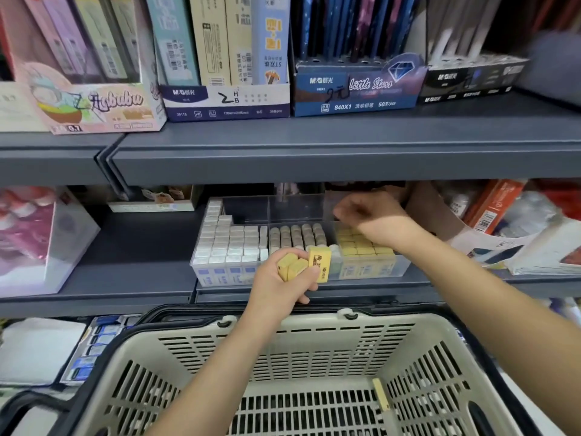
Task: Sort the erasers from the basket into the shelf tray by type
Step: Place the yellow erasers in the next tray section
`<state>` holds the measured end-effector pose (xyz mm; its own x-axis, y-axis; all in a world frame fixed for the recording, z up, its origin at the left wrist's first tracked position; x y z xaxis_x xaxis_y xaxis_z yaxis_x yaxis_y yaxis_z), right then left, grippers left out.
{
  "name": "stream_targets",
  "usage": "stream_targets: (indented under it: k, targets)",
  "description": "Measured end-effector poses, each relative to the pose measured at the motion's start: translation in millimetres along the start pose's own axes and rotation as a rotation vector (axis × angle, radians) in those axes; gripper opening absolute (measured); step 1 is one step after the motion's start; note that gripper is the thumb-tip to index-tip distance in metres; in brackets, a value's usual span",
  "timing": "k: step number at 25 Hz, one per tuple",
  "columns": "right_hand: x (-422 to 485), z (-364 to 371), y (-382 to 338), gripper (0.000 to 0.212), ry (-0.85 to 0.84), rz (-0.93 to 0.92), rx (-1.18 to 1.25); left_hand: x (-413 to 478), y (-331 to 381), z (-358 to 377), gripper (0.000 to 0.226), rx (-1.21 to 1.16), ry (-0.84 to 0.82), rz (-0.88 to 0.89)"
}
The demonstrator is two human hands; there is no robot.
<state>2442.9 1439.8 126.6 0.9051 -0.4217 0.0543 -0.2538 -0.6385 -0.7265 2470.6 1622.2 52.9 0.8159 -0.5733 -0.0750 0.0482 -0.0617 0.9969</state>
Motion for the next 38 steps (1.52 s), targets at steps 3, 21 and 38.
stream_targets:
  k: [3, 21, 38]
  targets:
    - [-40.0, 21.5, -25.7, 0.032, -0.199, -0.021, 0.026, 0.3, 1.5, 0.1, 0.022, 0.015, 0.0, 0.021]
    - [-54.1, 25.2, -12.2, 0.009, -0.256, 0.142, 0.338, -5.8, 7.8, 0.0, 0.02, -0.072, -0.062, 0.076]
    - [51.0, 15.6, 45.7, 0.024, -0.2, 0.084, -0.354, -5.2, 1.2, 2.0, 0.01, -0.143, -0.121, 0.065]
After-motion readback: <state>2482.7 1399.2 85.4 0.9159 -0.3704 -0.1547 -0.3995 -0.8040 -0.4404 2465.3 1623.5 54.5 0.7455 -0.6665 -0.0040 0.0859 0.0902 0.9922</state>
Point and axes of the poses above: each hand's wrist, its own x-axis towards the middle knuckle, its own z-axis out of the palm, y = z × x, the point moved 8 cm from there along x, towards the middle knuckle, and after that the axes turned 5 degrees about x, right-handed, at the moved point
